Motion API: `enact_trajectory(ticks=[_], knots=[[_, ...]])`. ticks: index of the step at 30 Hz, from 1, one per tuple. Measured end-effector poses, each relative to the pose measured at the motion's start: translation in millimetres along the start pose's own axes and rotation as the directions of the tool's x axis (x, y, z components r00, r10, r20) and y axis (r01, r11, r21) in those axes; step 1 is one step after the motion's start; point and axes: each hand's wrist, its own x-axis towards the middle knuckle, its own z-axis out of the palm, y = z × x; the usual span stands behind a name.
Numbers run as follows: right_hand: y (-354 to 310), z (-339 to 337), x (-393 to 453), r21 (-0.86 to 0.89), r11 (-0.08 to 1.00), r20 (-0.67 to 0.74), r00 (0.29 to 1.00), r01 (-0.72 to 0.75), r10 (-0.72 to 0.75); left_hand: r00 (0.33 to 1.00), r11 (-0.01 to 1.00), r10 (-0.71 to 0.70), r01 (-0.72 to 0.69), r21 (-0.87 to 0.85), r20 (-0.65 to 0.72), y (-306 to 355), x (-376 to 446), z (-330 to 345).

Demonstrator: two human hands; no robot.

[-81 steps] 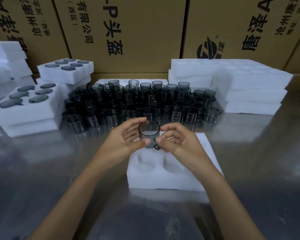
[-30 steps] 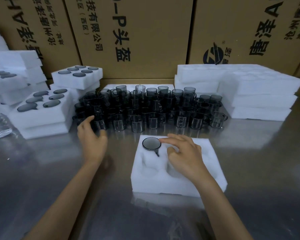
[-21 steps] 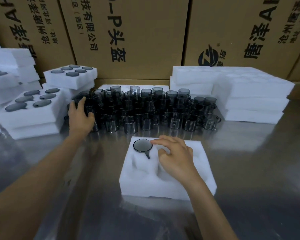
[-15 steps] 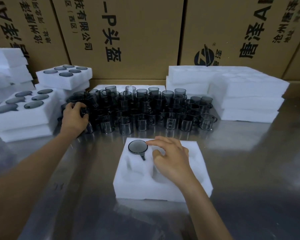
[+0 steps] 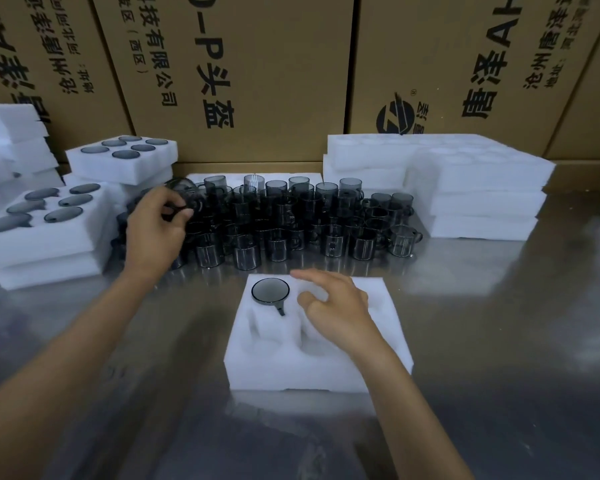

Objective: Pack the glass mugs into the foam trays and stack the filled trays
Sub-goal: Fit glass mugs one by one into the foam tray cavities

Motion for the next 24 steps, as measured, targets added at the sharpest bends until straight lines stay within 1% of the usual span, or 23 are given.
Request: enact_trajectory(ticks=[1, 2, 3, 5, 7, 9, 11, 13, 15, 17, 19, 21, 24], knots=[[-2.8, -4.3, -0.2, 0.117, 0.993, -0.008, 1.000, -0.014, 0.015, 1.000, 0.998, 0.018, -0.017, -0.063, 0.008, 14.6, -8.4, -0.6], [-4.8, -9.7, -0.3, 0.226, 0.974, -0.029, 1.000, 0.002, 0.004, 0.999, 0.992, 0.037, -0.034, -0.121, 0.024, 29.3, -18.3, -0.6], [-6.0, -17.2, -0.3, 0.280, 0.959, -0.063, 0.997, 0.054, -0.038, 0.998, 0.984, 0.046, -0.038, -0.175, 0.042, 43.7, -29.8, 0.2], [-6.6, -34.8, 1.5, 0.285, 0.944, -0.107, 0.984, 0.166, -0.141, 0.996, 0.959, 0.046, -0.021, -0.281, 0.081, 72.1, -54.3, 3.7], [-6.5, -51.4, 6.0, 0.240, 0.946, -0.088, 0.975, 0.219, -0.203, 0.992, 0.932, 0.057, -0.011, -0.363, 0.117, 96.9, -77.7, 10.5], [-7.2, -59.6, 9.2, 0.193, 0.948, -0.037, 0.967, 0.254, -0.252, 0.983, 0.922, 0.068, 0.003, -0.387, 0.170, 117.3, -96.3, 18.4], [-7.3, -58.2, 7.2, 0.214, 0.934, -0.009, 0.957, 0.286, -0.291, 0.972, 0.909, 0.092, 0.006, -0.416, 0.216, 129.5, -109.2, 27.0], [-1.4, -53.4, 2.8, 0.208, 0.928, -0.048, 0.951, 0.310, -0.307, 0.966, 0.907, 0.143, -0.040, -0.420, 0.217, 132.0, -116.8, 34.1], [3.9, -52.2, 0.5, 0.209, 0.921, -0.079, 0.945, 0.328, -0.319, 0.962, 0.916, 0.190, -0.103, -0.387, 0.195, 130.5, -117.9, 37.2], [6.3, -53.6, -0.1, 0.274, 0.904, -0.101, 0.945, 0.328, -0.313, 0.959, 0.915, 0.227, -0.151, -0.374, 0.169, 131.2, -119.3, 36.7], [6.7, -52.8, -0.9, 0.349, 0.876, -0.151, 0.942, 0.334, -0.299, 0.954, 0.904, 0.256, -0.180, -0.387, 0.154, 134.1, -121.1, 35.2], [7.3, -49.5, -1.9, 0.379, 0.862, -0.208, 0.939, 0.336, -0.275, 0.942, 0.901, 0.275, -0.183, -0.392, 0.192, 137.2, -123.1, 34.1], [10.2, -45.9, -1.5, 0.411, 0.856, -0.260, 0.941, 0.312, -0.218, 0.921, 0.915, 0.253, -0.129, -0.381, 0.297, 138.6, -123.1, 30.8]])
